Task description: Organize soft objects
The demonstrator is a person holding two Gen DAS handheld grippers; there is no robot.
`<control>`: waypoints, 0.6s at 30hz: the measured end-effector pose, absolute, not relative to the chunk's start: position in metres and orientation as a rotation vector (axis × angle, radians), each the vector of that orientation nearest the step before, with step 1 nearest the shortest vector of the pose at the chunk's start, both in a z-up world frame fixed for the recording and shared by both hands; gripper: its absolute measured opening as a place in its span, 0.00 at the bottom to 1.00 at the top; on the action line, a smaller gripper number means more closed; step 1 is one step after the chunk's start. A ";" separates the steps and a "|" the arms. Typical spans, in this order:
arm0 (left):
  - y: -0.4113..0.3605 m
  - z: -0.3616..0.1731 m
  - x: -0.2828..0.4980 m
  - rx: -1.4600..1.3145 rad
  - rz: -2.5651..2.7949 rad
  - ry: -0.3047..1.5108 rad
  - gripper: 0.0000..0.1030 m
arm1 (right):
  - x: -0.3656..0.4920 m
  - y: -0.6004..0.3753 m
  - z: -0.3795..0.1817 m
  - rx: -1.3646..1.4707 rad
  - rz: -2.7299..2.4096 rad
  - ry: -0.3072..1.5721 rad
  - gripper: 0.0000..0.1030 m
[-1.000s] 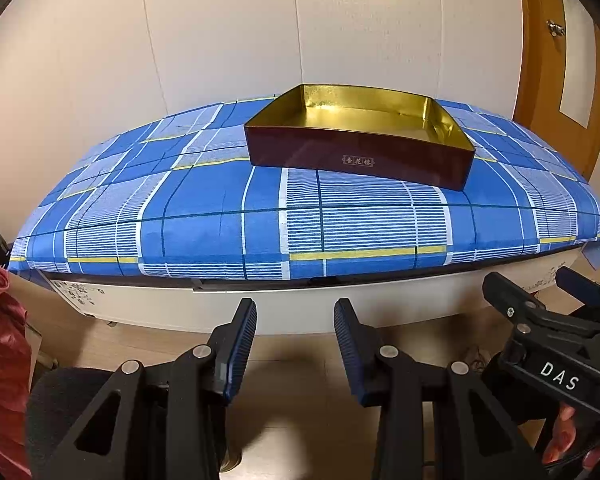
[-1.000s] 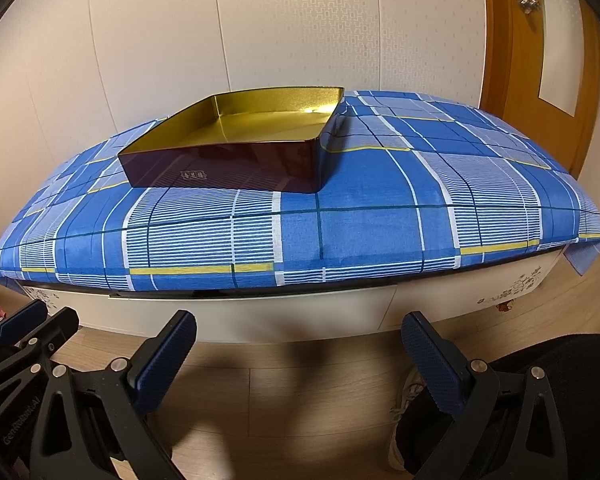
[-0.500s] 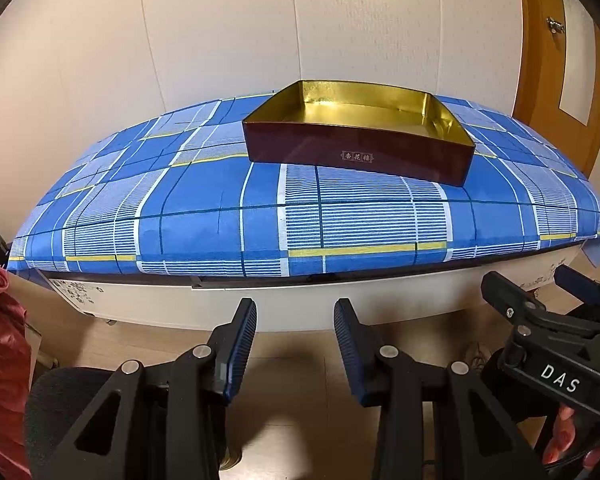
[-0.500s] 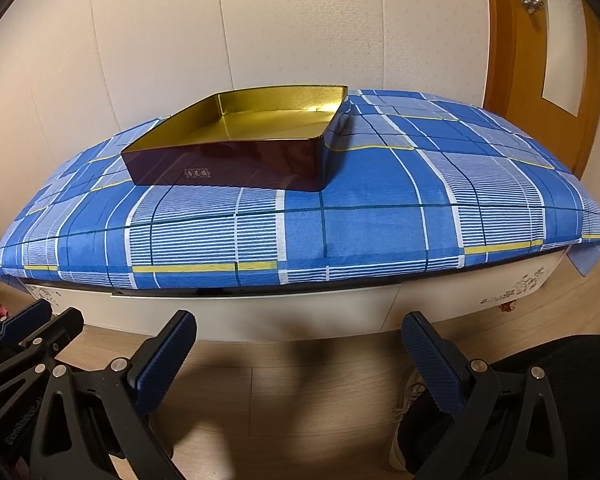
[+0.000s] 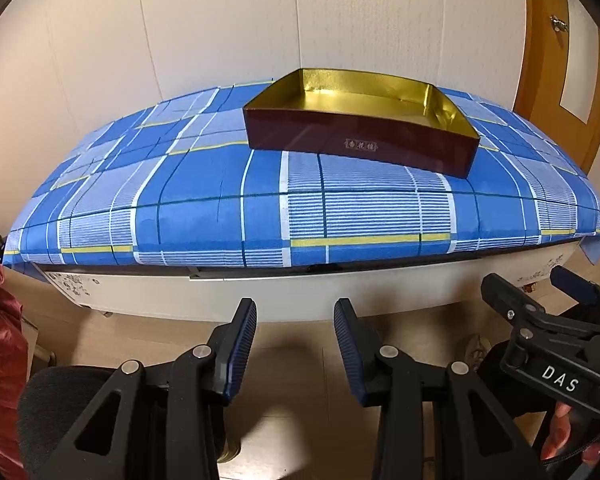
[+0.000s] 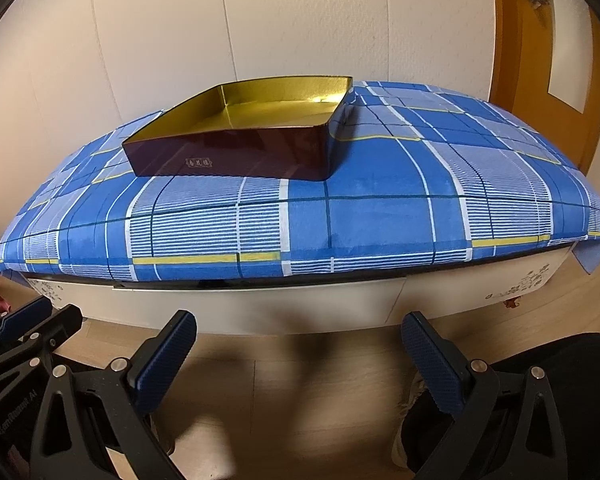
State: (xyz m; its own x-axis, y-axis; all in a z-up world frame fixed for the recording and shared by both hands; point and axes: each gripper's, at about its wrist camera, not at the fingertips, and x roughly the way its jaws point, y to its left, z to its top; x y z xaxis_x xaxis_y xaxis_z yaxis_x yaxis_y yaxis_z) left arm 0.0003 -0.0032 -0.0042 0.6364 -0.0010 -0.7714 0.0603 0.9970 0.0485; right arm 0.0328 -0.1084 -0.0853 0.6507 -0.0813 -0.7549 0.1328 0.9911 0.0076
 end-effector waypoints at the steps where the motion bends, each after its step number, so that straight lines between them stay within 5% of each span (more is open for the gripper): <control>1: -0.002 -0.005 0.001 0.064 -0.043 0.890 0.39 | 0.034 -0.107 -0.087 0.057 -0.116 0.863 1.00; 8: 0.014 -0.018 0.004 -0.055 -0.154 0.964 0.39 | 0.046 -0.087 -0.127 -0.078 0.030 1.031 1.00; 18: 0.031 -0.029 0.003 -0.105 -0.177 1.033 0.39 | 0.065 -0.044 -0.209 -0.639 0.174 1.190 1.00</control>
